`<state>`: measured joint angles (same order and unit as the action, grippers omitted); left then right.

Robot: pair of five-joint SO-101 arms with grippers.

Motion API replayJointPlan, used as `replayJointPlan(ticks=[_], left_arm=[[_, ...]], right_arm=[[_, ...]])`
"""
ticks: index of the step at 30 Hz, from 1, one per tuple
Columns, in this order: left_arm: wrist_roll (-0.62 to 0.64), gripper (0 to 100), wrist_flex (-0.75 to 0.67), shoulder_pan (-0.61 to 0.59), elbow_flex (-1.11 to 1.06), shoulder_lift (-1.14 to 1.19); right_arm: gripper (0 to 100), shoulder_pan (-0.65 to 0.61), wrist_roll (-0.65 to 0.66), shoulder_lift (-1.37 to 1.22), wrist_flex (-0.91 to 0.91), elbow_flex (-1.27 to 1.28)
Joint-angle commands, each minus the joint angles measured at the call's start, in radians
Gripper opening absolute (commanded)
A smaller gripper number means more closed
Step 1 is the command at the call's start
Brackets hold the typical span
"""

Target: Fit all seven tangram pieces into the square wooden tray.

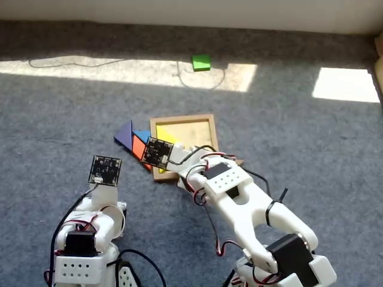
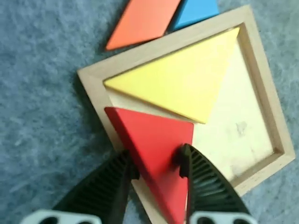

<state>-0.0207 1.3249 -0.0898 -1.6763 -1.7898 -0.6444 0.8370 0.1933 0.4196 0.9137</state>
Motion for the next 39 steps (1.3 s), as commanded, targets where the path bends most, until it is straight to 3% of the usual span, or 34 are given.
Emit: replayJointPlan(ticks=[1,5,11,21,24,28,39], left_arm=[[-0.003,1,0.003,-0.008,-0.021,-0.022],[-0.003,1,0.003,-0.008,-0.021,-0.022],[-0.003,1,0.003,-0.008,-0.021,-0.022],[-0.003,1,0.003,-0.008,-0.021,-0.022],[-0.003,1,0.003,-0.008,-0.021,-0.022],[-0.003,1,0.003,-0.008,-0.021,-0.022],[-0.003,1,0.003,-0.008,-0.021,-0.022]], right_arm=[[13.5,0.008,-0.012,0.018,0.013,-0.027],[14.6,0.010,-0.087,0.018,0.108,-0.104],[30.3,0.010,-0.295,0.018,0.372,-0.306],[30.1,0.008,-0.330,0.018,0.410,-0.374],[21.8,0.010,-0.330,0.012,0.410,-0.374],[0.0,0.018,-0.331,0.007,0.410,-0.381],[0.6,0.260,-0.694,0.005,0.406,-0.486]])
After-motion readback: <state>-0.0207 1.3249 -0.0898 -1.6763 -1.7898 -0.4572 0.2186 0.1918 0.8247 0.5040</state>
